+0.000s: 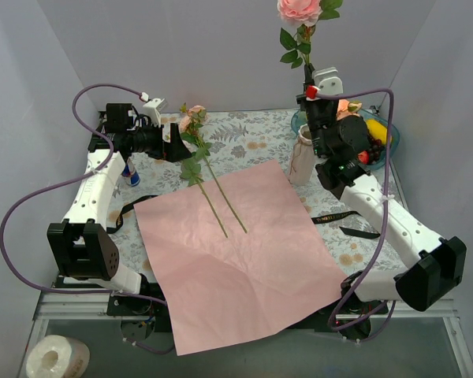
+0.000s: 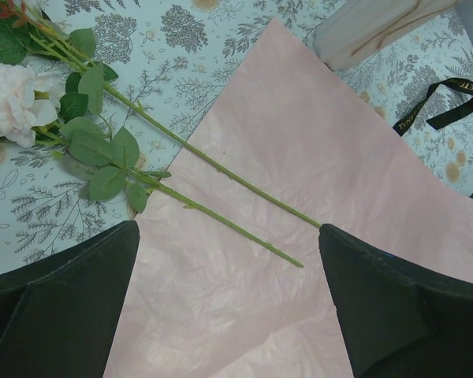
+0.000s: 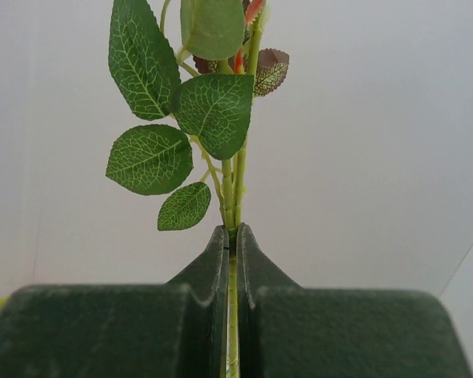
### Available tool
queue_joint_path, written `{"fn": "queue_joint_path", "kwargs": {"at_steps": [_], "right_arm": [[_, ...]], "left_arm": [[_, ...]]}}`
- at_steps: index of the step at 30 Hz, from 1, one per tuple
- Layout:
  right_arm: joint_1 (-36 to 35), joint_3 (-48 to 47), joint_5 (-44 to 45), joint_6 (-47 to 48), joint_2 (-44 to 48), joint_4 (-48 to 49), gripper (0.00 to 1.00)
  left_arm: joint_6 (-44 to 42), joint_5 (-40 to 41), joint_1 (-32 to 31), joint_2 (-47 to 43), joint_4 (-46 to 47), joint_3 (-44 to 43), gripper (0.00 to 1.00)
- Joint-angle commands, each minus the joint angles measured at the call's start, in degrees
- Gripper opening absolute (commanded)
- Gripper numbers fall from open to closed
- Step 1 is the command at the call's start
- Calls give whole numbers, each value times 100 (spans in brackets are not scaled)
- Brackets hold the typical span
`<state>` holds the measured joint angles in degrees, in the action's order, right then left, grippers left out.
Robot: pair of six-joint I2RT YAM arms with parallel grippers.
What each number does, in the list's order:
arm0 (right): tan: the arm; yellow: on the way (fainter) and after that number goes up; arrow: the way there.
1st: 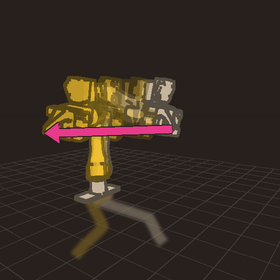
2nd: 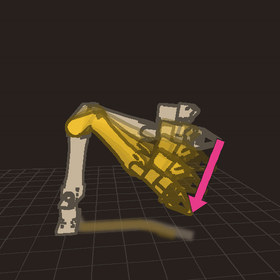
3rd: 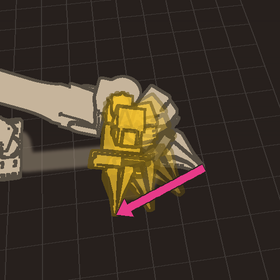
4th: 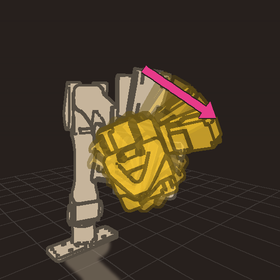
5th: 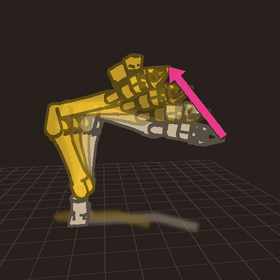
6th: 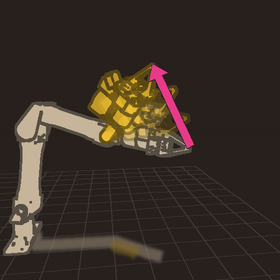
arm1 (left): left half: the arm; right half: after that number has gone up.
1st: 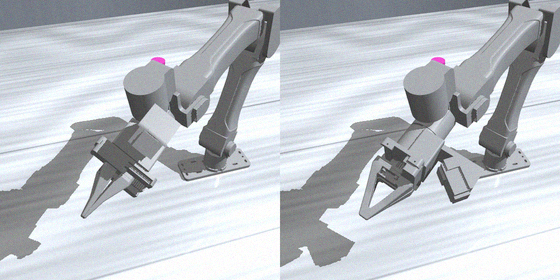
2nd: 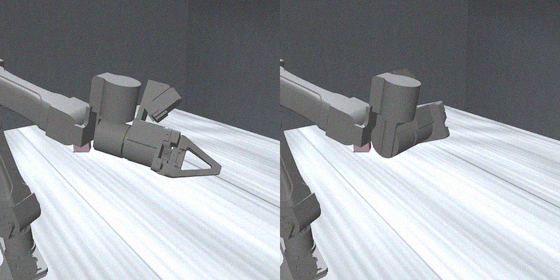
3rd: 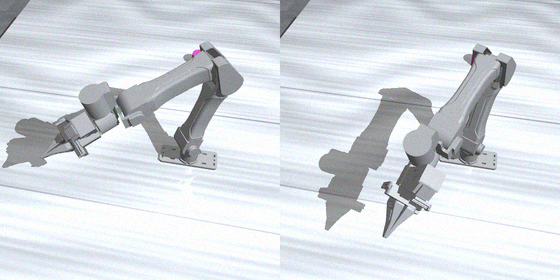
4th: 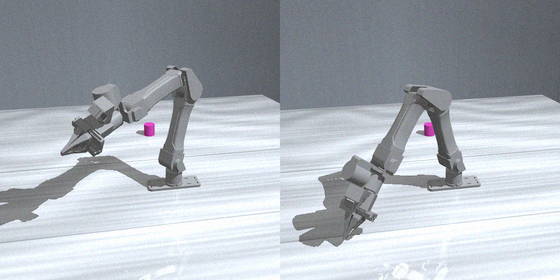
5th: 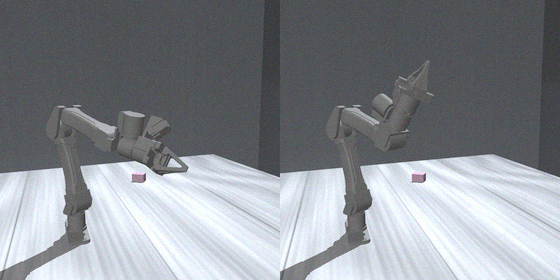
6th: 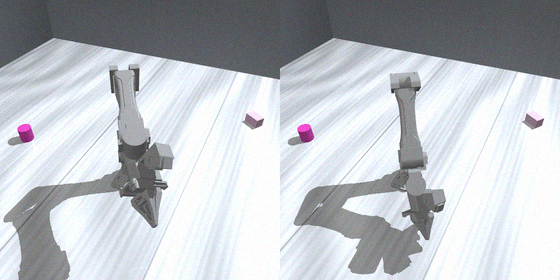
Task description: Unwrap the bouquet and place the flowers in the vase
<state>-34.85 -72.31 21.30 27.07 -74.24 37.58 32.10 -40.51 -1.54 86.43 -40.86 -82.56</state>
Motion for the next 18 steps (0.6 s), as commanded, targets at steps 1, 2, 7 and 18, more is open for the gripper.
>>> {"fn": "queue_joint_path", "kwargs": {"at_steps": [1, 2, 7, 18], "right_arm": [[119, -72, -73, -307, -187, 785, 1], [128, -46, -47, -334, -266, 847, 1], [242, 191, 23, -553, -469, 1110, 1], [400, 833, 287, -712, -680, 1445, 1]], "left_arm": [[-98, -88, 49, -13, 8, -286, 98], [-98, -88, 49, 5, -1, -304, 98], [-98, -71, 49, 84, -36, -444, 98], [-142, -27, 66, 93, -71, -436, 98]]}}
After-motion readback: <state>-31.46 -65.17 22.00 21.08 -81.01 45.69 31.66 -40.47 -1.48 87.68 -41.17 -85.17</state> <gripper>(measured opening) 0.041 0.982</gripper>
